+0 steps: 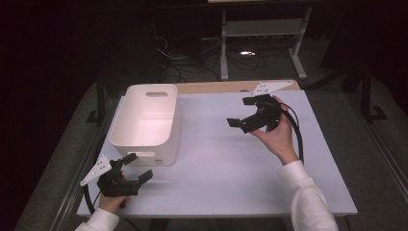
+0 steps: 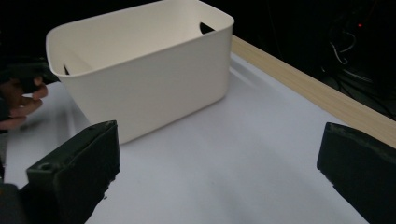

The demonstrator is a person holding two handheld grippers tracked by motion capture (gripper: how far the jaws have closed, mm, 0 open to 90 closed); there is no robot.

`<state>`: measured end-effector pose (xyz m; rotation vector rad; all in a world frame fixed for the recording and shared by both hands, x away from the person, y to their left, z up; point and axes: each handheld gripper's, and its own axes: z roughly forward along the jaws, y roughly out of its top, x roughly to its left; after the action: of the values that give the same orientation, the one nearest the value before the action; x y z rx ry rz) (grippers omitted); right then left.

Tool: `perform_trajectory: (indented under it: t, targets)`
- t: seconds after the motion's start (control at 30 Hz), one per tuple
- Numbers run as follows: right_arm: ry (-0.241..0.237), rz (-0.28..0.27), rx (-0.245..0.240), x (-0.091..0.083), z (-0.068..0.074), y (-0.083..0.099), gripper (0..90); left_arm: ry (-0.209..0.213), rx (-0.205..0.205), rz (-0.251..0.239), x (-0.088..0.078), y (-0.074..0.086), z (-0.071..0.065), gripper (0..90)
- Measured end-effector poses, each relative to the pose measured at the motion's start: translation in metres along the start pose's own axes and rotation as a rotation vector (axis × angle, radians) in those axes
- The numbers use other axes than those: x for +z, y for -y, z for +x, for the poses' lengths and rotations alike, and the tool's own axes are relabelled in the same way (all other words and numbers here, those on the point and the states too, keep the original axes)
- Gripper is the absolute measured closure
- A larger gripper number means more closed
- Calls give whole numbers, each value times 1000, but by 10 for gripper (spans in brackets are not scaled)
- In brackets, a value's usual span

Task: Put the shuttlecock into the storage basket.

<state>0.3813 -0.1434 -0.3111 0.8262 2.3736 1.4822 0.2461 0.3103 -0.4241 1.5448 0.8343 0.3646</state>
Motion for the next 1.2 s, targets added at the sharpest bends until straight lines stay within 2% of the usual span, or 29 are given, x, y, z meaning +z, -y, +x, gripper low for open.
perform_trajectory:
  t: [0.2,0.27,0.4,0.57,0.73,1.2]
  targets:
    - [2,-28,26,-16,-7,14,0,0,-2,2,0,0,0,0]
    - [-11,-40,37,-21,-10,17,0,1,-1,3,0,0,0,0]
    - [11,-86,39,-32,-12,23,0,-1,8,8,0,0,1,0]
    - [49,-113,36,-42,-14,30,0,-2,12,12,0,0,1,0]
    - [76,-130,47,-48,-16,38,0,-3,9,10,0,0,1,0]
    - [115,-175,74,-64,-22,61,0,-5,16,12,-1,0,1,0]
